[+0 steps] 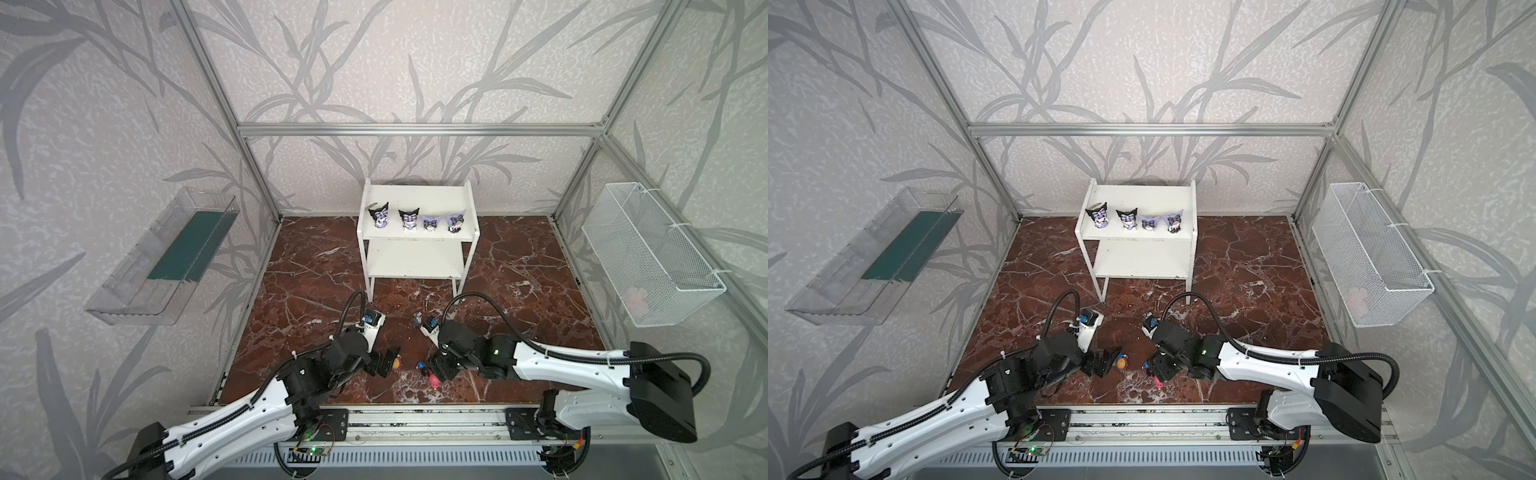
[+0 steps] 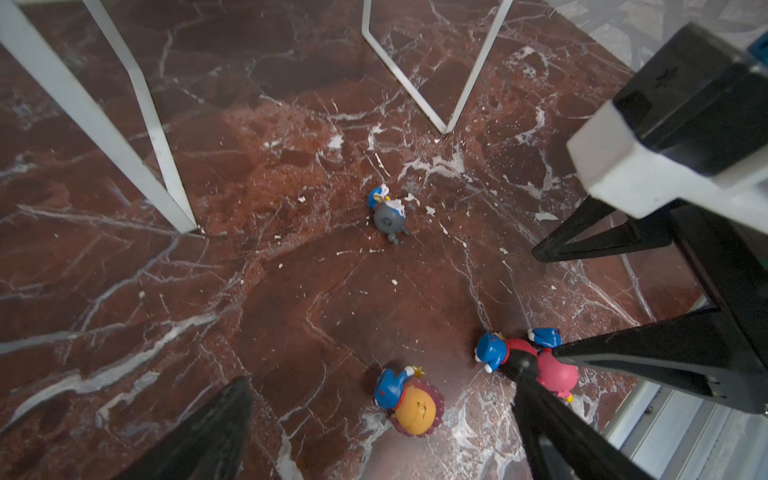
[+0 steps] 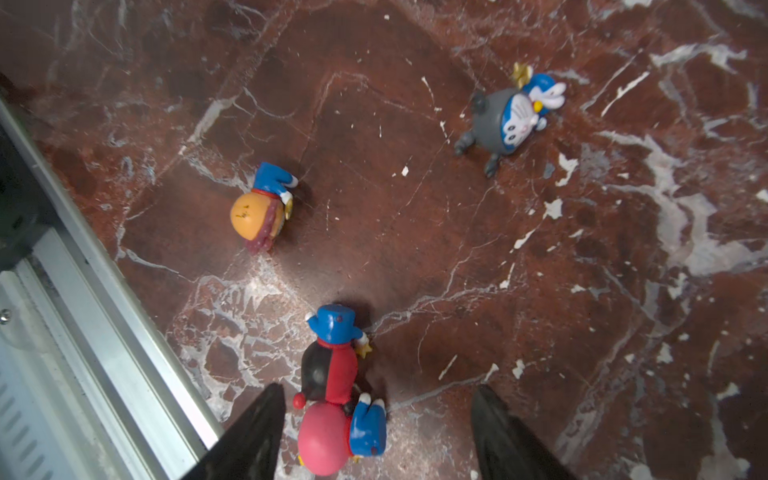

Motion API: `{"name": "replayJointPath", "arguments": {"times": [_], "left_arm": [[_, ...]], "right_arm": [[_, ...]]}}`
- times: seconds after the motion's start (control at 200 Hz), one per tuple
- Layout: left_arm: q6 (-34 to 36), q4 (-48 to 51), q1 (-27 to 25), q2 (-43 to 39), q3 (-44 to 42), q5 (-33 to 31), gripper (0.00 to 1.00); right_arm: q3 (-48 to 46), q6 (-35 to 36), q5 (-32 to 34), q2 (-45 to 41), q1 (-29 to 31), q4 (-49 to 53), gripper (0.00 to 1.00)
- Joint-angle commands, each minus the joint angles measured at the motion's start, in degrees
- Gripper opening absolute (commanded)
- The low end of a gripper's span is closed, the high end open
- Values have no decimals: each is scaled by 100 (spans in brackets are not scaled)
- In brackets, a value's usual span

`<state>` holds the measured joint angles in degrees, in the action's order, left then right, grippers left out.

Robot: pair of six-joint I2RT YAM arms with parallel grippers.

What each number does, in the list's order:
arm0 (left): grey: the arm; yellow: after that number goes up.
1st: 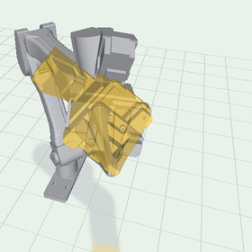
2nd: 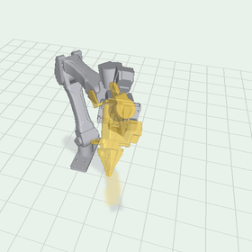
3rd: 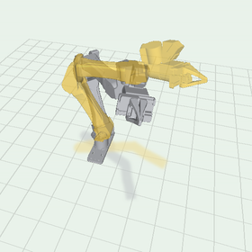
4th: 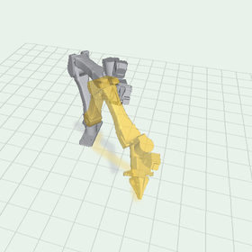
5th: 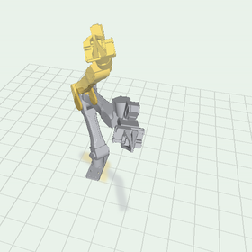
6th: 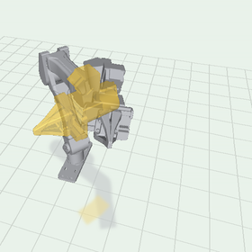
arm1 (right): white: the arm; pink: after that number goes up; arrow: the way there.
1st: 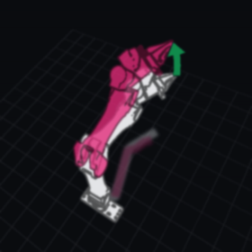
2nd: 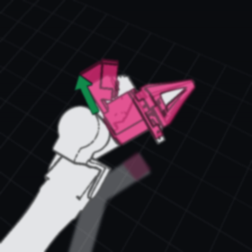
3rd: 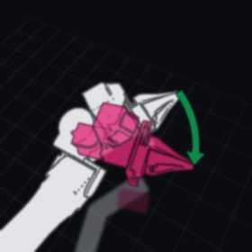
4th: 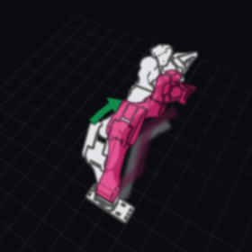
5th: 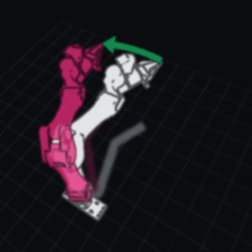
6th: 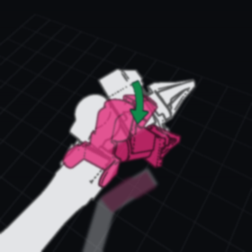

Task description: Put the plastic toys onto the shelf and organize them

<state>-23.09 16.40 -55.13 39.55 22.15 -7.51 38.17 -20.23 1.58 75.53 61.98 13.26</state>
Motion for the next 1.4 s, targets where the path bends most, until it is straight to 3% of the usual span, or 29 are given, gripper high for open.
{"name": "replayJointPath", "arguments": {"times": [0.0,0.165,0.45,0.7,1.139,1.269,1.394], "left_arm": [[-632,142,-42,415,-7,244,99],[-494,-480,-42,914,33,372,99],[-232,-2028,22,2486,328,449,92],[-608,-3588,389,3689,393,491,77],[-620,-4949,885,5373,961,860,91],[-506,-4941,976,5736,1221,947,92],[-430,-4931,1012,6000,1419,1046,87]], "right_arm": [[8,-226,-168,180,-277,-341,66],[-224,-306,-334,261,-823,-807,60],[-568,-270,-273,8,-1152,-1016,54],[-988,-72,-204,-659,-1179,-1026,54],[-1333,39,-16,-1575,-1286,-725,54],[-1487,-39,84,-1925,-1331,-617,55],[-1664,-136,255,-2348,-1346,-569,55]]}}
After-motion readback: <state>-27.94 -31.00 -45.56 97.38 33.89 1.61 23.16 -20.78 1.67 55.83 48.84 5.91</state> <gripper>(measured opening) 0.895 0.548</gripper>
